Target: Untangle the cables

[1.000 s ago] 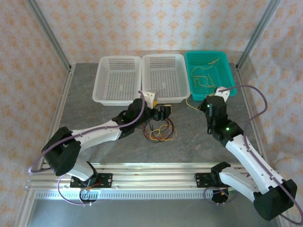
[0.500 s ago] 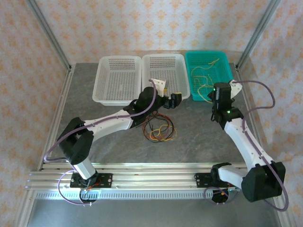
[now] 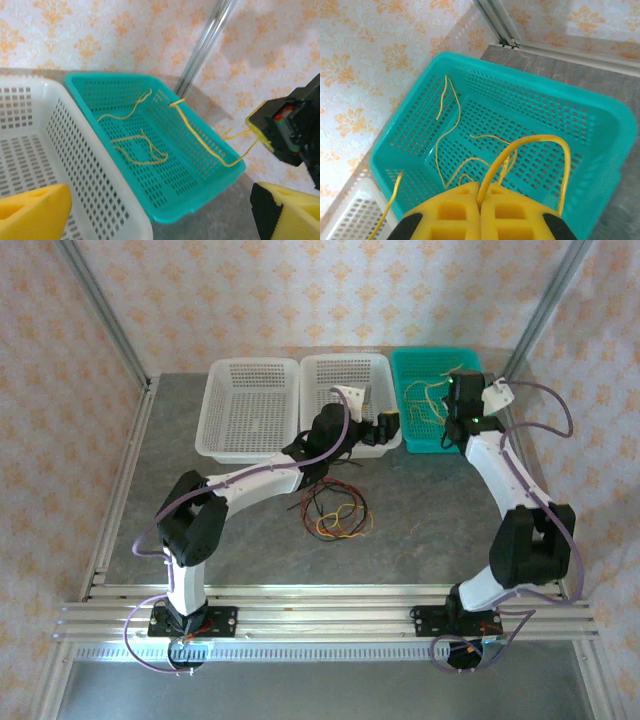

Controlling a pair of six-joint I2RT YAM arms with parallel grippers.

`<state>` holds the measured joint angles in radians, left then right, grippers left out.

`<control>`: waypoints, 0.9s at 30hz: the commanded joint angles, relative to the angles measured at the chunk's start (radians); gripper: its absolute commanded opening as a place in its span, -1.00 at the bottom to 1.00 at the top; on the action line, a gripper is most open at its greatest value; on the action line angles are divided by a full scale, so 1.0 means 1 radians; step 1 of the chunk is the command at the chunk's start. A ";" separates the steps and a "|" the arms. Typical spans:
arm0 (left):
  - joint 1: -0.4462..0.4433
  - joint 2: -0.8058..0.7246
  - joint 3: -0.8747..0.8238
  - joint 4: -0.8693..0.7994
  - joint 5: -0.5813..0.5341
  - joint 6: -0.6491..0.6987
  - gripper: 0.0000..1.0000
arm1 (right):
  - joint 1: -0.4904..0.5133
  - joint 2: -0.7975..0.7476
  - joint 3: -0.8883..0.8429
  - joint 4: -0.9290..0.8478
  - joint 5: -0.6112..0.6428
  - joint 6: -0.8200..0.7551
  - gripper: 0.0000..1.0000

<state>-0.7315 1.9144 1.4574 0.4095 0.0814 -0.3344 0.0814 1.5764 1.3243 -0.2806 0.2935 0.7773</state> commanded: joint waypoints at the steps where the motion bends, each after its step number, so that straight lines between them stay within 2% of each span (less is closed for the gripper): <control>1: 0.013 0.056 0.088 -0.002 0.003 0.026 0.88 | -0.006 0.087 0.099 -0.050 0.057 0.107 -1.00; 11: 0.046 0.203 0.269 -0.078 0.003 0.010 0.88 | -0.007 0.371 0.328 -0.131 0.037 0.223 -1.00; 14: 0.049 0.223 0.296 -0.097 0.004 0.008 0.88 | -0.006 0.440 0.388 -0.172 0.034 0.244 -0.90; 20: 0.047 0.212 0.273 -0.101 0.006 0.008 0.88 | -0.007 0.479 0.415 -0.190 0.023 0.278 -0.44; 23: 0.049 0.197 0.249 -0.094 0.003 0.009 0.89 | -0.006 0.473 0.416 -0.185 0.020 0.272 -0.13; 27: 0.047 0.181 0.242 -0.112 0.019 0.010 0.89 | -0.007 0.451 0.415 -0.178 0.020 0.239 0.05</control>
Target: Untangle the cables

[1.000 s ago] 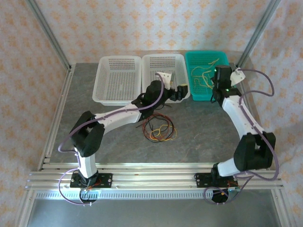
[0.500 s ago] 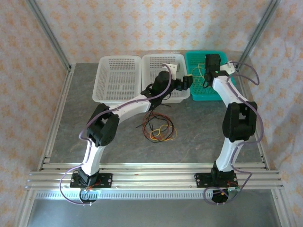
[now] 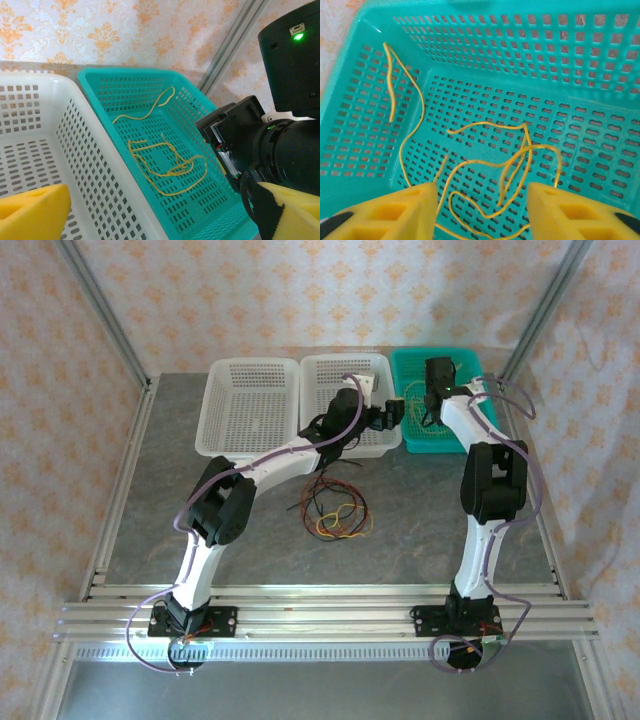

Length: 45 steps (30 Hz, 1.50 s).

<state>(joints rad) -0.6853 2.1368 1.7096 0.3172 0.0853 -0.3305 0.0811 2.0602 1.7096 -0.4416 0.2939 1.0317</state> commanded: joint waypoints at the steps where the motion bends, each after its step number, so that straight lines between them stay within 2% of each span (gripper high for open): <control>1: 0.001 -0.048 -0.015 -0.025 0.017 0.007 0.89 | -0.007 -0.042 0.028 -0.011 0.013 -0.034 0.09; 6: -0.006 -0.103 -0.055 -0.044 0.000 -0.003 0.88 | -0.005 -0.136 -0.030 0.054 -0.025 -0.132 0.31; 10: -0.017 -0.170 -0.109 -0.062 -0.016 -0.020 0.89 | 0.014 -0.266 -0.168 0.174 -0.064 -0.237 0.33; 15: -0.032 -0.308 -0.283 -0.020 -0.059 -0.034 0.89 | 0.075 -0.424 -0.349 0.273 -0.076 -0.324 0.32; 19: -0.050 -0.408 -0.416 -0.024 -0.133 -0.050 0.86 | 0.146 -0.512 -0.432 0.273 -0.071 -0.368 0.31; 23: -0.068 -0.510 -0.547 -0.039 -0.176 -0.054 0.94 | 0.224 -0.604 -0.532 0.284 -0.070 -0.401 0.31; 28: -0.088 -0.637 -0.705 -0.052 -0.226 -0.070 0.95 | 0.308 -0.707 -0.657 0.315 -0.105 -0.445 0.34; 35: -0.098 -0.820 -0.922 -0.092 -0.301 -0.173 0.95 | 0.398 -0.807 -0.827 0.307 -0.193 -0.488 0.45; 40: -0.108 -0.883 -0.986 -0.140 -0.316 -0.196 0.93 | 0.458 -0.848 -0.919 0.280 -0.250 -0.505 0.45; 45: -0.132 -0.902 -1.036 -0.146 -0.257 -0.225 0.91 | 0.512 -0.867 -0.947 0.178 -0.285 -0.493 0.36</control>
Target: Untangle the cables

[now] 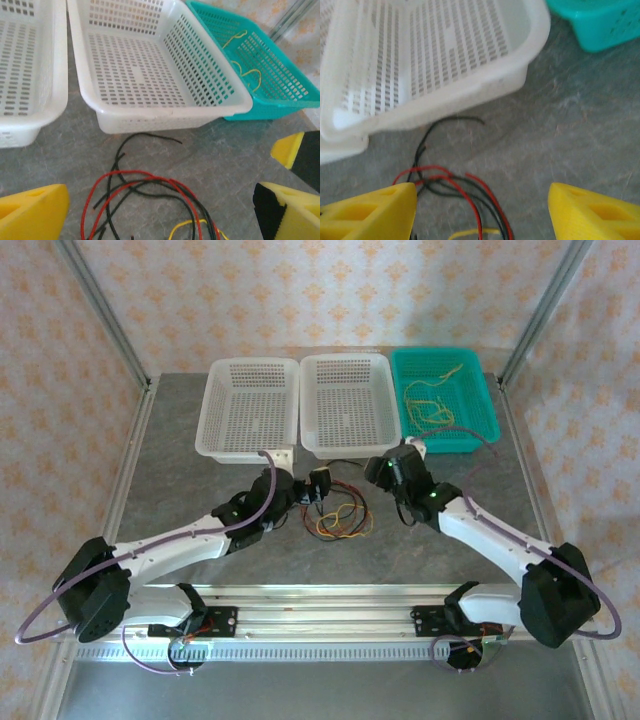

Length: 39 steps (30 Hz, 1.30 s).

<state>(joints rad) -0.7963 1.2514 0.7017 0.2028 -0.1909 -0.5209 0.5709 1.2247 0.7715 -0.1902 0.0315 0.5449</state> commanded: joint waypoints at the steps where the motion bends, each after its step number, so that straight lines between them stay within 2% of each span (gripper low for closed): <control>1: -0.036 -0.016 -0.038 -0.028 0.029 -0.038 0.90 | 0.038 -0.035 -0.013 -0.106 -0.009 0.017 0.33; 7: -0.130 0.005 -0.107 0.023 0.053 -0.059 0.88 | 0.144 -0.093 -0.070 -0.227 0.080 0.269 0.29; 12: -0.160 0.017 -0.162 0.078 0.079 -0.093 0.85 | 0.226 -0.144 -0.166 -0.207 0.068 0.496 0.30; 16: -0.201 0.029 -0.176 0.133 0.103 -0.036 0.84 | 0.246 -0.166 -0.233 -0.155 0.045 0.604 0.29; 22: -0.218 0.064 -0.193 0.211 0.134 -0.031 0.83 | 0.250 -0.152 -0.285 -0.046 -0.038 0.661 0.32; 29: -0.219 0.063 -0.200 0.218 0.114 -0.040 0.83 | 0.249 -0.125 -0.307 0.033 -0.076 0.679 0.41; 39: -0.219 0.071 -0.199 0.194 0.051 -0.059 0.81 | 0.250 -0.009 -0.306 0.127 -0.112 0.681 0.13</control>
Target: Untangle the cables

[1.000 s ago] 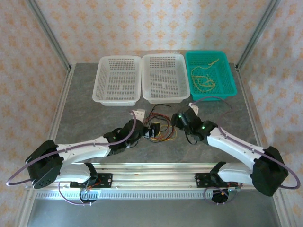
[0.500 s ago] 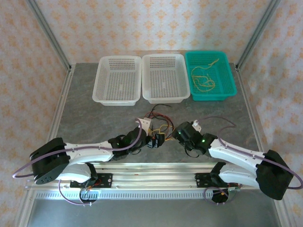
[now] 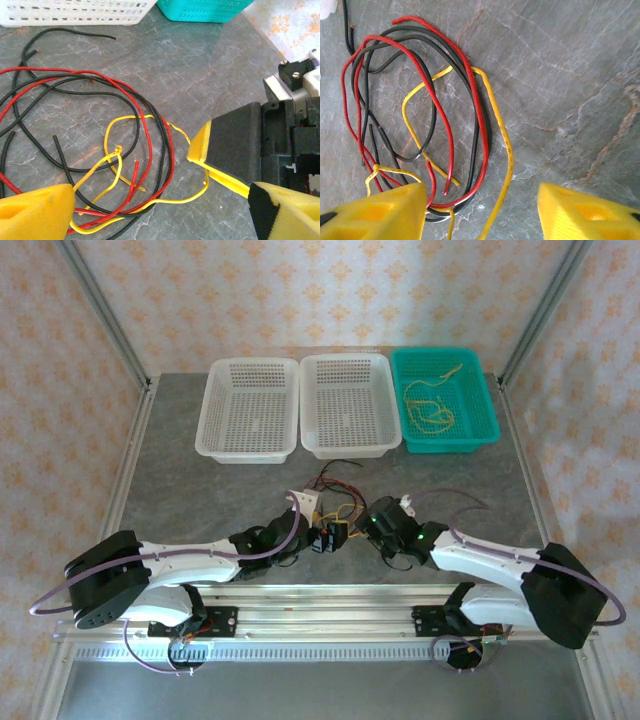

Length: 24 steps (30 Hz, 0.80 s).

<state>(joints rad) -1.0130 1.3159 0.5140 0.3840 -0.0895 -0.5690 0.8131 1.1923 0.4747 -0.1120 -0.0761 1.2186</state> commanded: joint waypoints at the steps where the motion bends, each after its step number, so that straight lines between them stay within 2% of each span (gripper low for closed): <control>1: 0.000 0.009 -0.007 -0.005 -0.068 -0.012 0.79 | 0.007 0.033 -0.006 0.053 -0.006 0.006 0.07; 10: 0.021 0.022 0.026 -0.049 -0.109 -0.052 0.79 | 0.008 0.013 0.028 -0.011 0.072 -0.012 -0.50; 17: 0.094 0.013 0.072 -0.086 -0.095 -0.049 0.80 | 0.008 -0.051 0.083 -0.086 0.154 -0.073 -0.72; 20: 0.116 0.012 0.081 -0.096 -0.095 -0.036 0.80 | 0.008 -0.069 0.114 -0.099 0.188 -0.138 -0.88; 24: 0.135 0.005 0.095 -0.131 -0.115 -0.028 0.81 | 0.007 -0.075 0.163 -0.139 0.234 -0.230 -0.97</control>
<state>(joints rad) -0.8890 1.3373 0.5804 0.2993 -0.1677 -0.6044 0.8158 1.1355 0.5945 -0.1947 0.0685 1.0794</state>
